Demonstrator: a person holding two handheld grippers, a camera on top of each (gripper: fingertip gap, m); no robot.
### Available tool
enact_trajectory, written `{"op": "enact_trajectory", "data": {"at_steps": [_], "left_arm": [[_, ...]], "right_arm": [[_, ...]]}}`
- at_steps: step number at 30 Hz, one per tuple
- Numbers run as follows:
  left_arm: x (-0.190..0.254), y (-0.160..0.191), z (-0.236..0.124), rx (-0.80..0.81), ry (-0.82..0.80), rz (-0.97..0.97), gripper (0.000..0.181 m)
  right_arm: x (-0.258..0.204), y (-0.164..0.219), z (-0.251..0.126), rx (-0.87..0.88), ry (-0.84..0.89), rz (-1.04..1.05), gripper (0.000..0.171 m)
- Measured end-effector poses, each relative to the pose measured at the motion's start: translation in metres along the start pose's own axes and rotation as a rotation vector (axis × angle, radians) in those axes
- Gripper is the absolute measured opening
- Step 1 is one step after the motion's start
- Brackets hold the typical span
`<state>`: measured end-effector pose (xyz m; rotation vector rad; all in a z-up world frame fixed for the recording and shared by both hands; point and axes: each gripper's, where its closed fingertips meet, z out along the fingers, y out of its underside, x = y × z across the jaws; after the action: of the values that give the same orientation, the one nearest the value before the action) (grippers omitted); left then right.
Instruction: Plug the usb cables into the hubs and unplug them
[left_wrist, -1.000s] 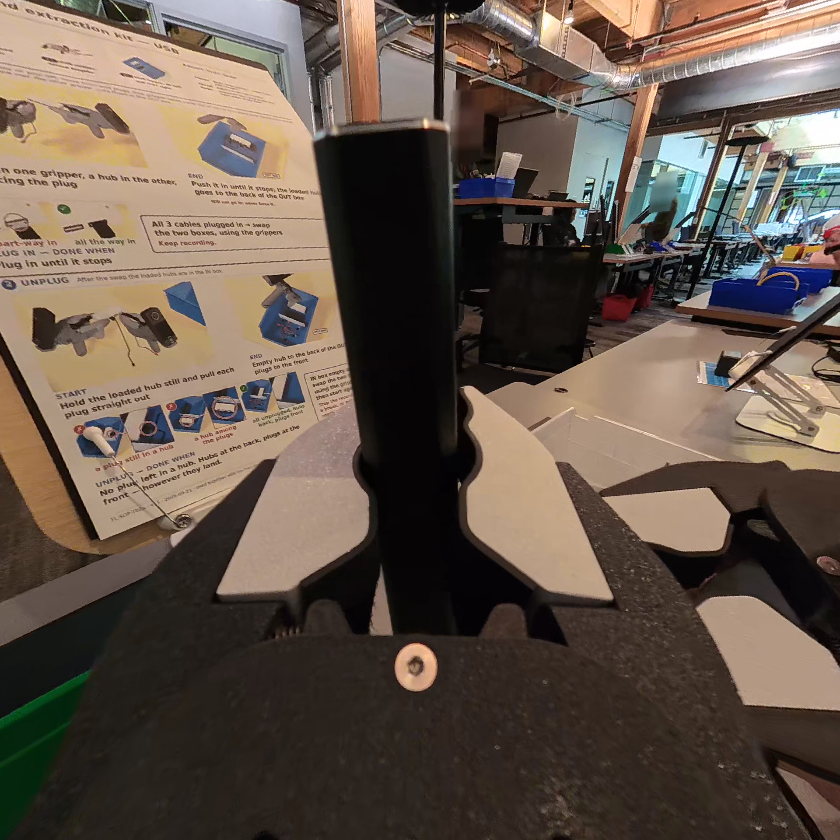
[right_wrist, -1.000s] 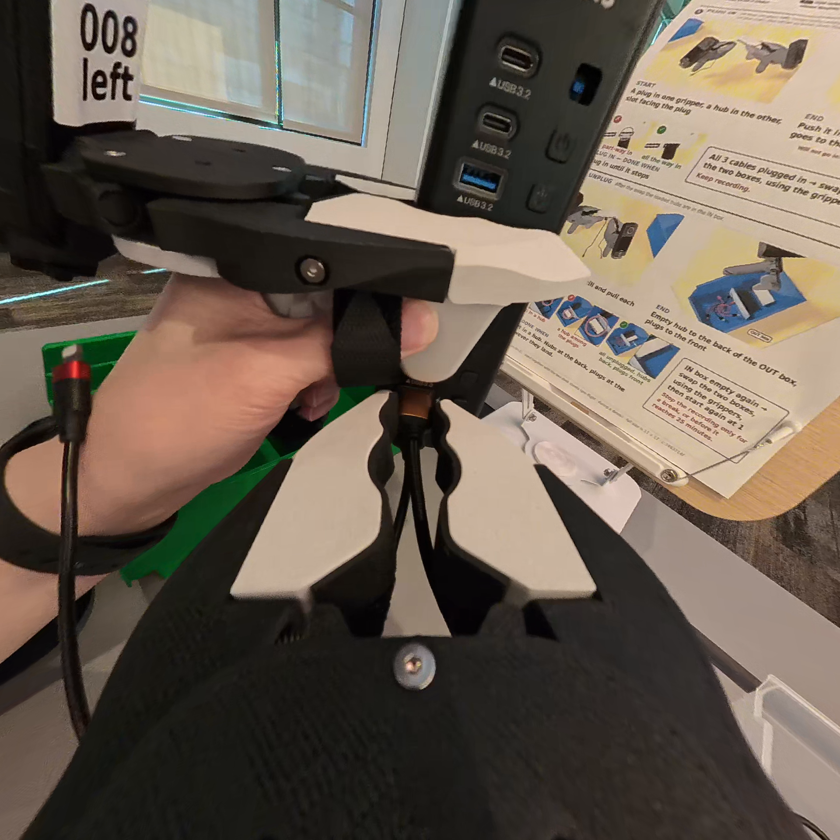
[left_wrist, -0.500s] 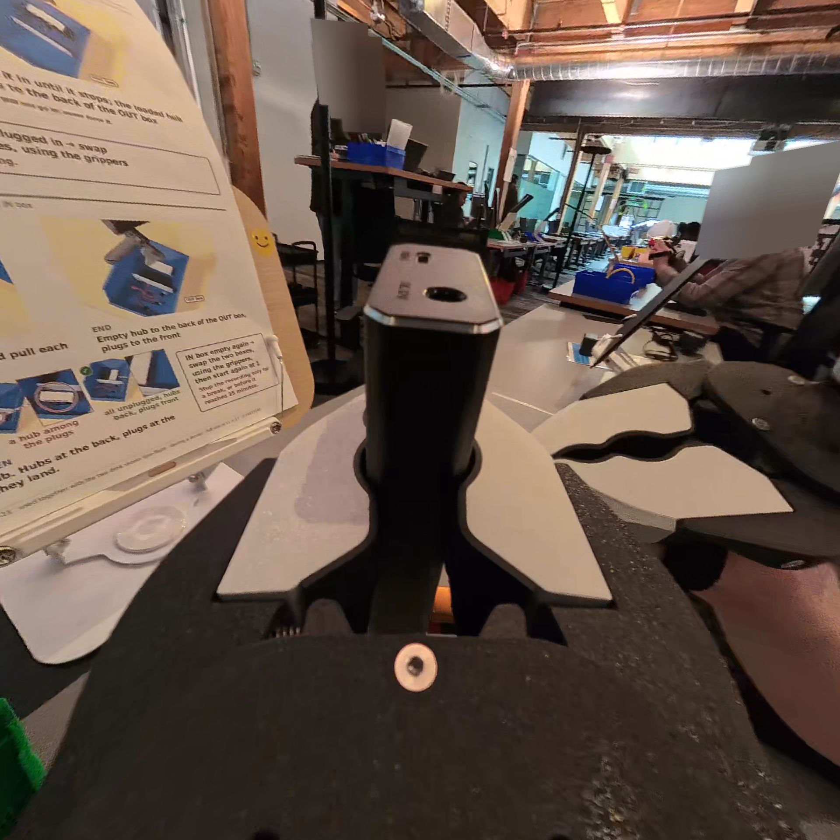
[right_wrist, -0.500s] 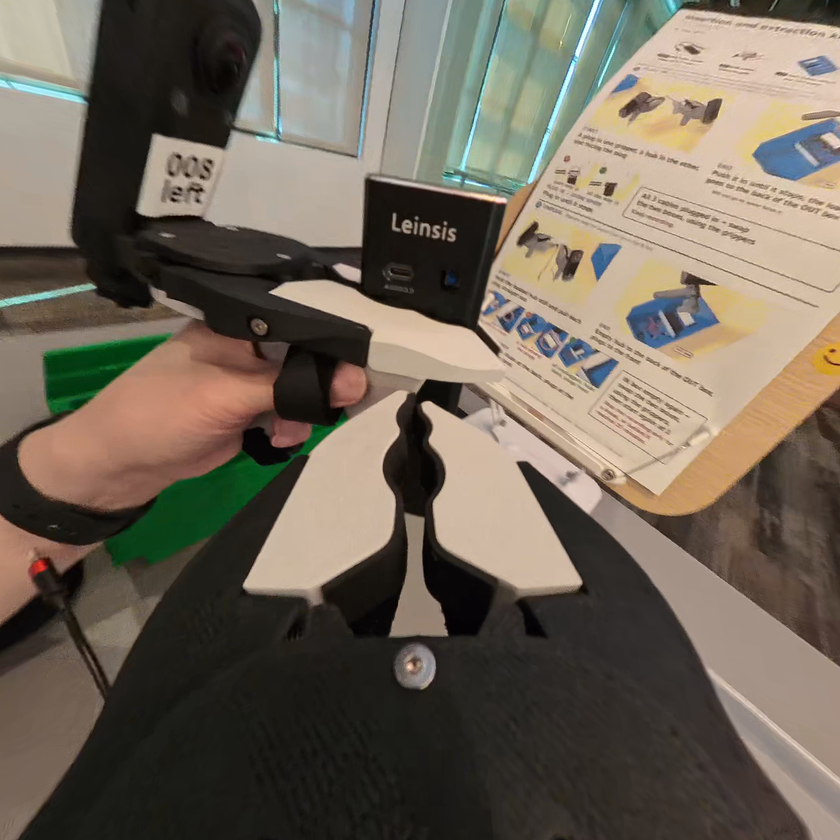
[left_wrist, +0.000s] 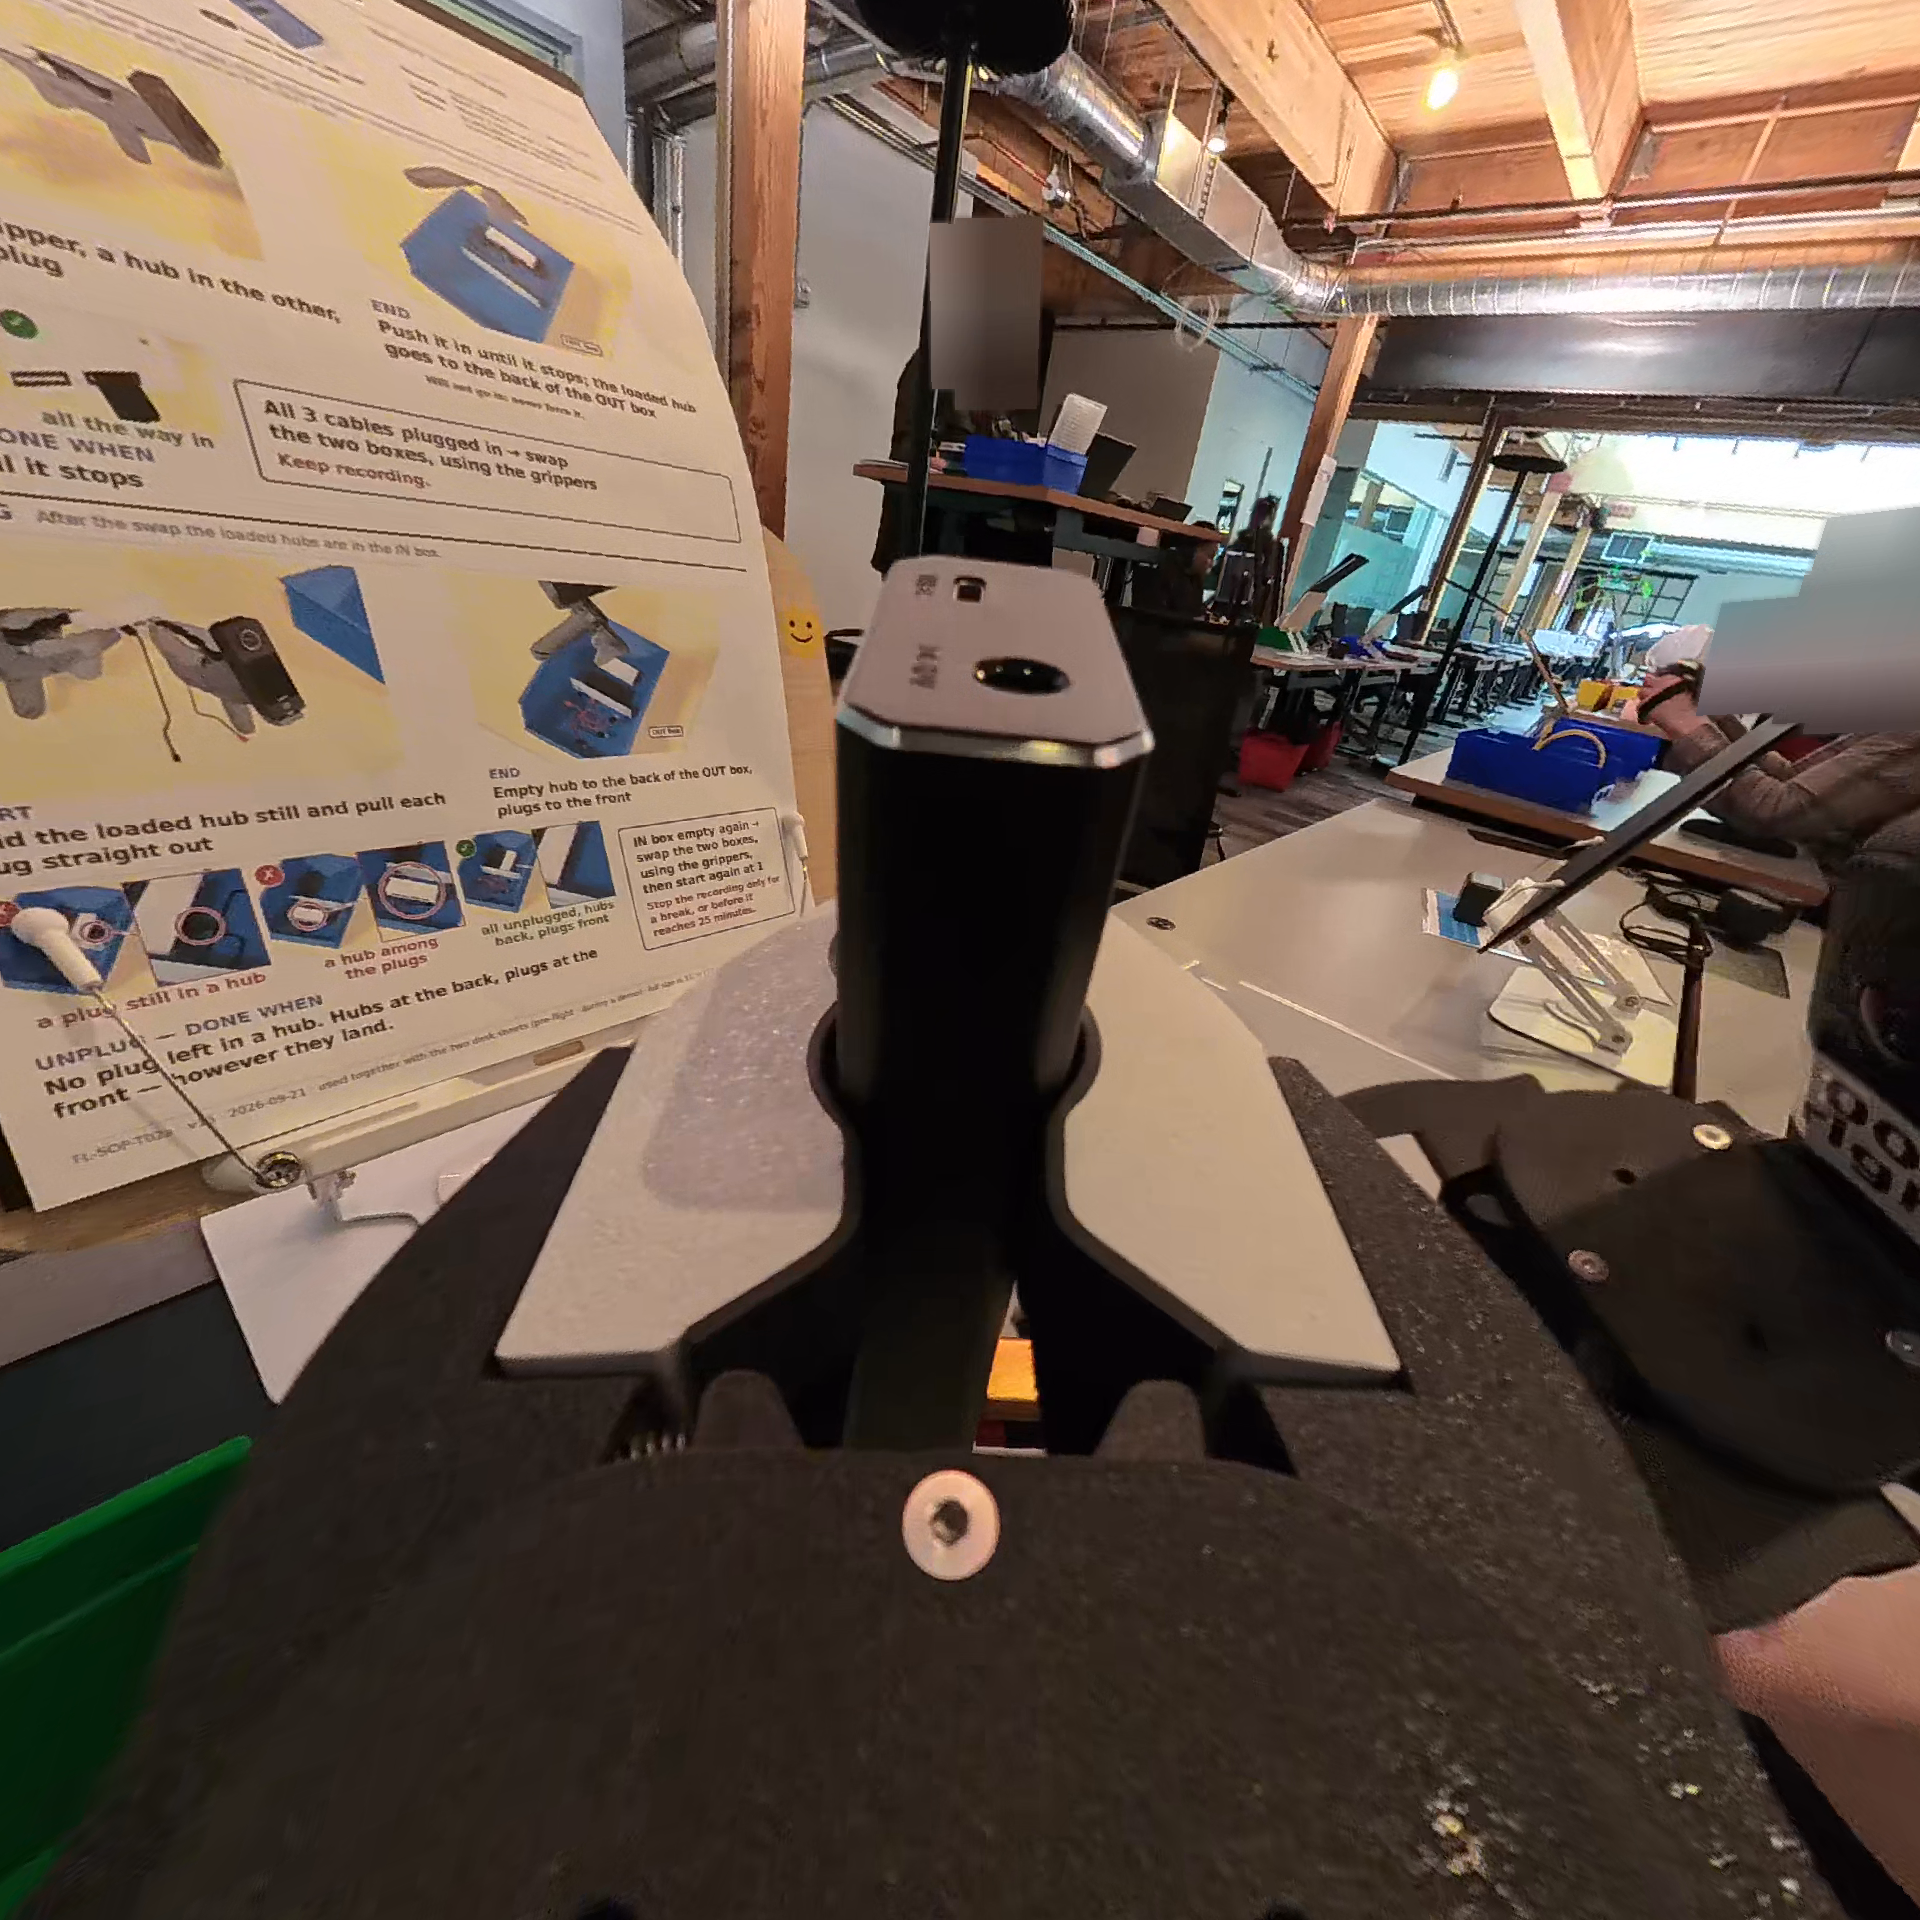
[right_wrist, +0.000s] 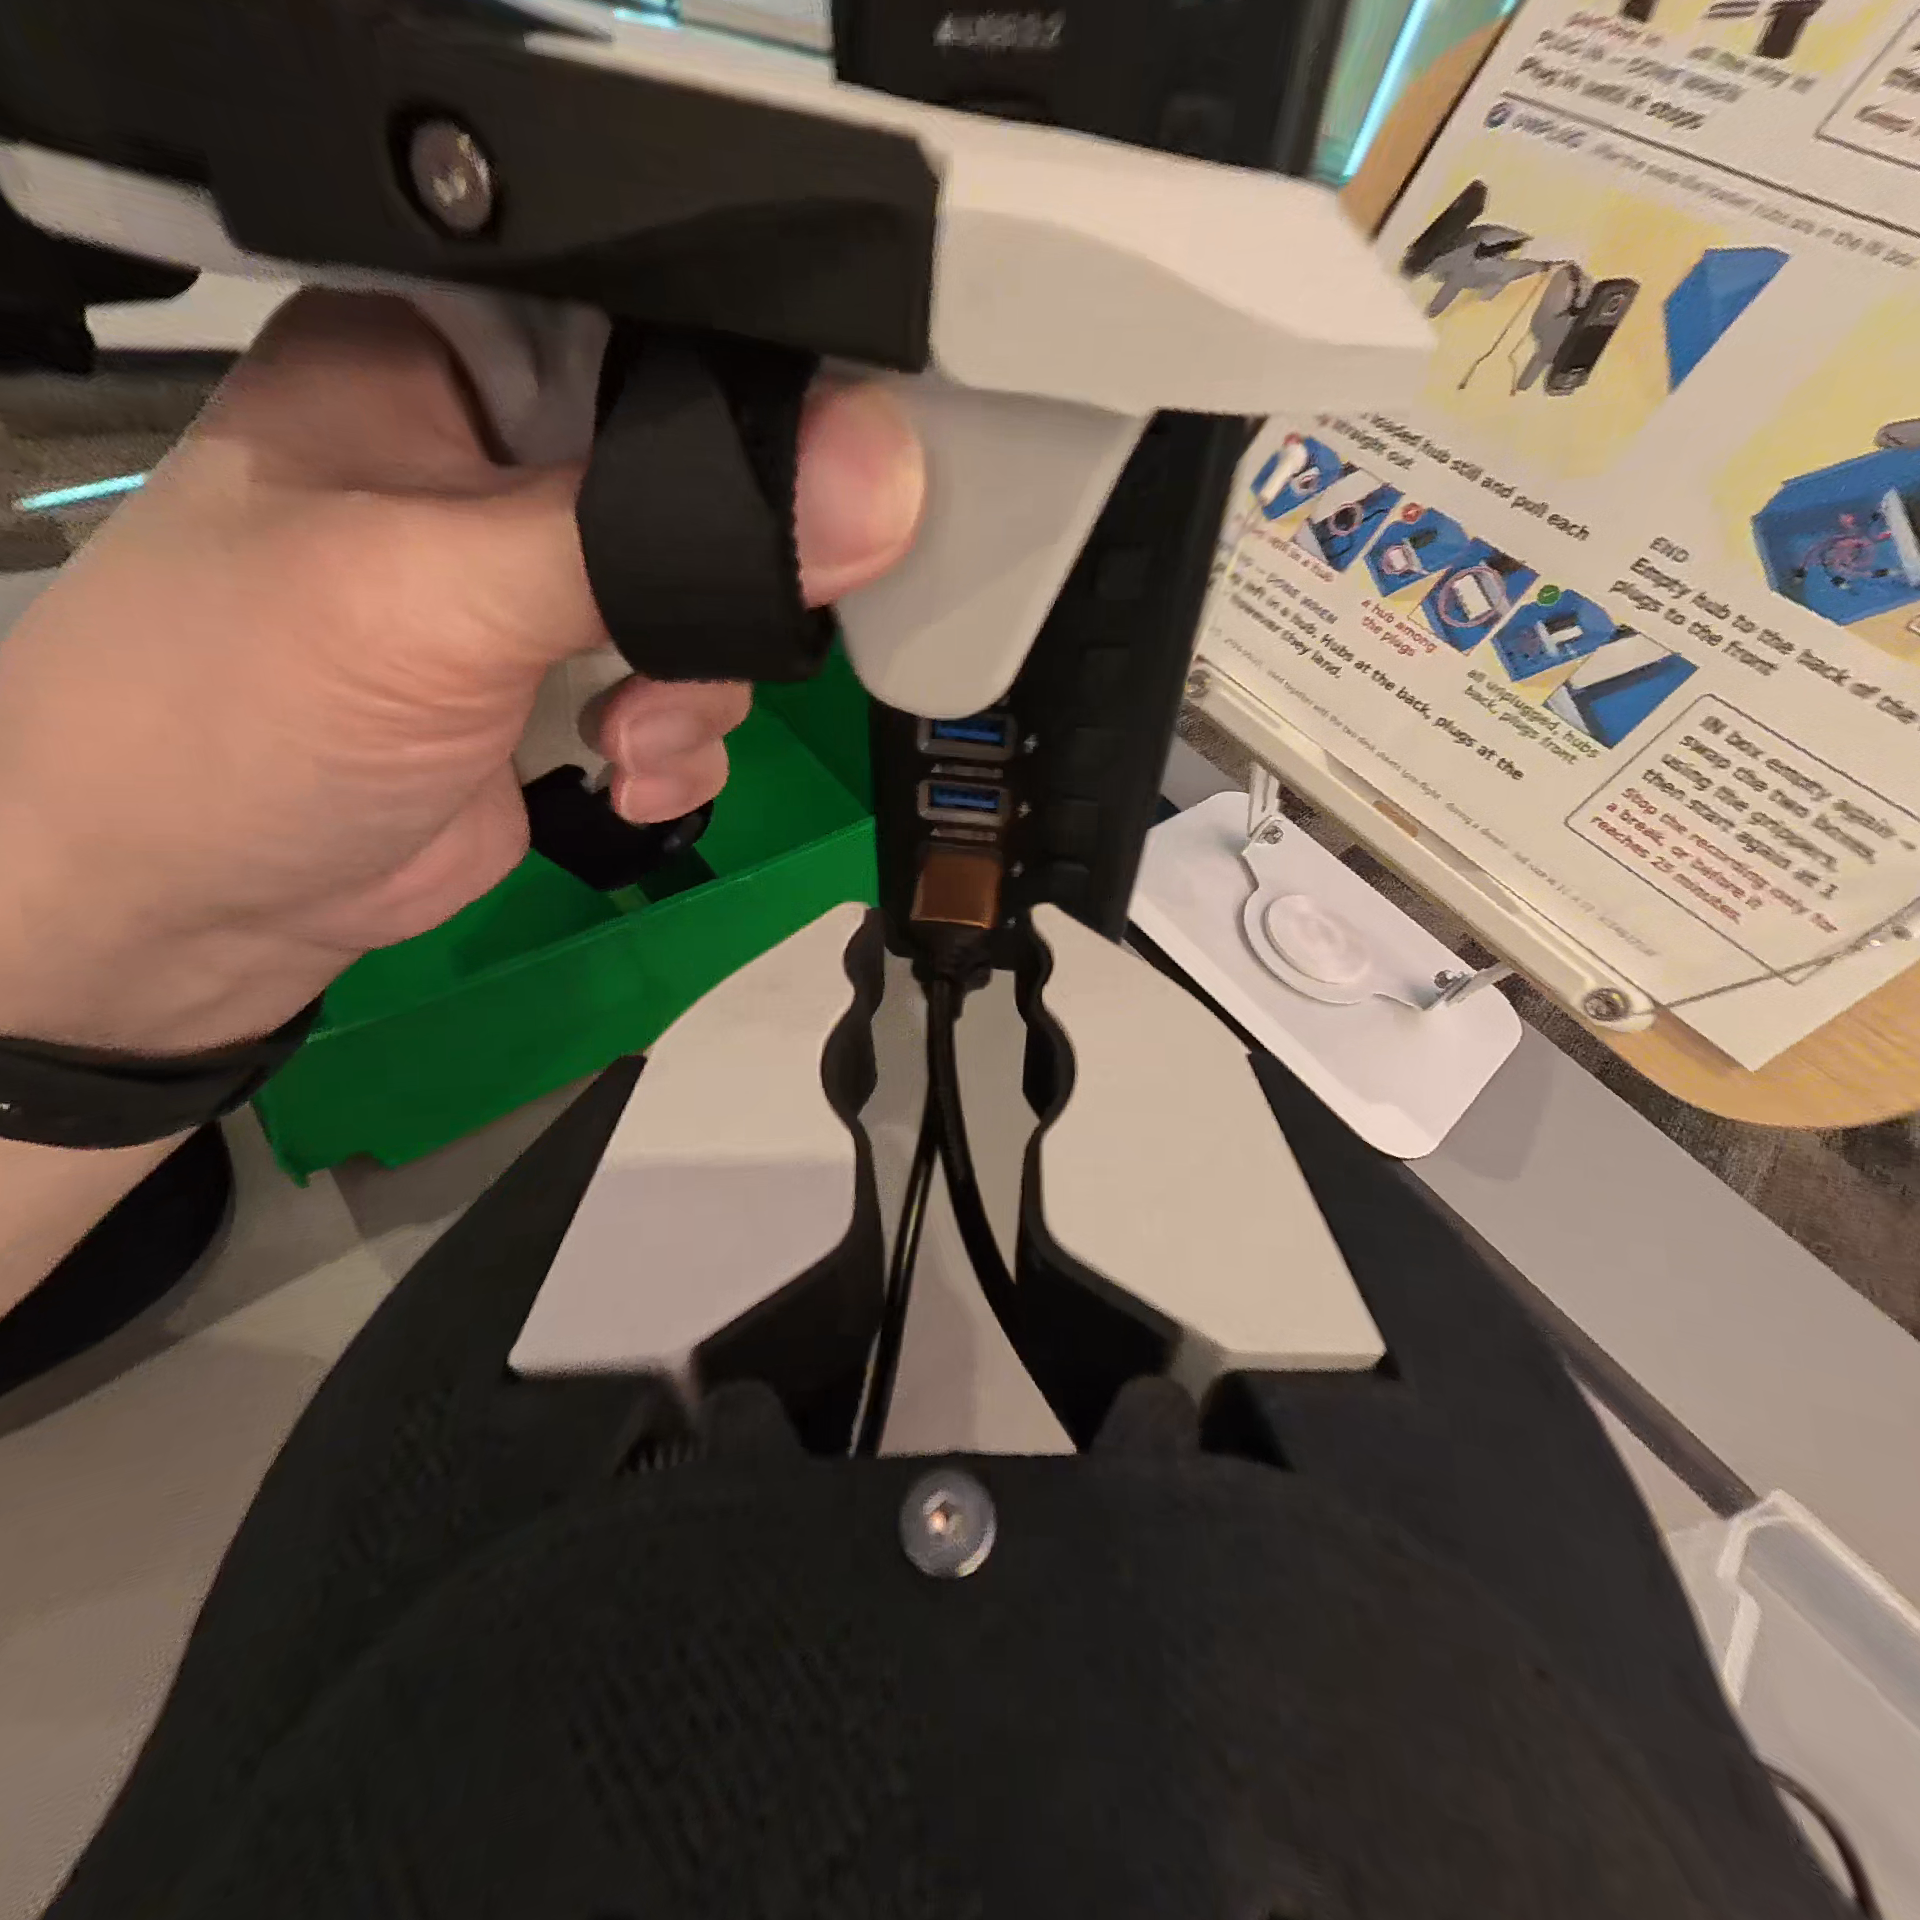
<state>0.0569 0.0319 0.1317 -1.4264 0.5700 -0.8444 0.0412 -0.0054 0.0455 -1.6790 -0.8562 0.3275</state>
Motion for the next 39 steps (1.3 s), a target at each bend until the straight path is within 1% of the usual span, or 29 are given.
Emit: {"op": "enact_trajectory", "data": {"at_steps": [2, 3, 6, 7, 8, 10, 14, 16, 18, 22, 25, 30, 35, 39], "left_arm": [[0.005, 0.001, 0.001, -0.011, 0.015, 0.022, 0.031], [0.008, 0.002, 0.002, -0.026, 0.033, 0.035, 0.031], [0.021, 0.008, 0.003, -0.085, 0.124, 0.035, 0.031], [0.026, 0.009, 0.004, -0.094, 0.156, 0.043, 0.031], [0.028, 0.009, 0.004, -0.097, 0.154, 0.047, 0.031], [0.031, 0.011, 0.006, -0.107, 0.134, 0.09, 0.031], [0.034, 0.016, 0.01, -0.135, 0.079, 0.158, 0.031], [0.034, 0.019, 0.012, -0.144, 0.065, 0.175, 0.033], [0.035, 0.022, 0.013, -0.158, 0.057, 0.192, 0.031], [0.041, 0.028, 0.017, -0.181, 0.069, 0.209, 0.031], [0.046, 0.031, 0.019, -0.192, 0.075, 0.222, 0.031], [0.051, 0.035, 0.022, -0.21, 0.069, 0.265, 0.031], [0.065, 0.04, 0.023, -0.237, 0.114, 0.289, 0.031], [0.075, 0.04, 0.022, -0.247, 0.137, 0.321, 0.031]], "right_arm": [[-0.002, 0.0, 0.0, -0.007, -0.012, -0.045, 0.028], [-0.002, -0.005, -0.003, 0.017, -0.025, -0.066, 0.028], [0.004, -0.024, -0.022, 0.131, -0.075, -0.072, 0.029], [0.007, -0.029, -0.028, 0.174, -0.1, -0.06, 0.033], [0.011, -0.031, -0.032, 0.202, -0.116, -0.048, 0.033], [0.024, -0.026, -0.035, 0.204, -0.115, -0.026, 0.037], [0.041, -0.014, -0.033, 0.197, -0.123, 0.019, 0.037], [0.039, -0.014, -0.033, 0.2, -0.155, 0.035, 0.037], [0.035, -0.014, -0.032, 0.194, -0.172, 0.03, 0.041], [0.031, -0.009, -0.026, 0.19, -0.162, -0.025, 0.047], [0.035, -0.001, -0.019, 0.177, -0.161, -0.026, 0.052], [0.035, 0.004, -0.017, 0.215, -0.245, 0.043, 0.054], [0.029, 0.002, -0.028, 0.289, -0.39, 0.089, 0.053], [0.028, 0.0, -0.034, 0.274, -0.413, 0.101, 0.053]]}}
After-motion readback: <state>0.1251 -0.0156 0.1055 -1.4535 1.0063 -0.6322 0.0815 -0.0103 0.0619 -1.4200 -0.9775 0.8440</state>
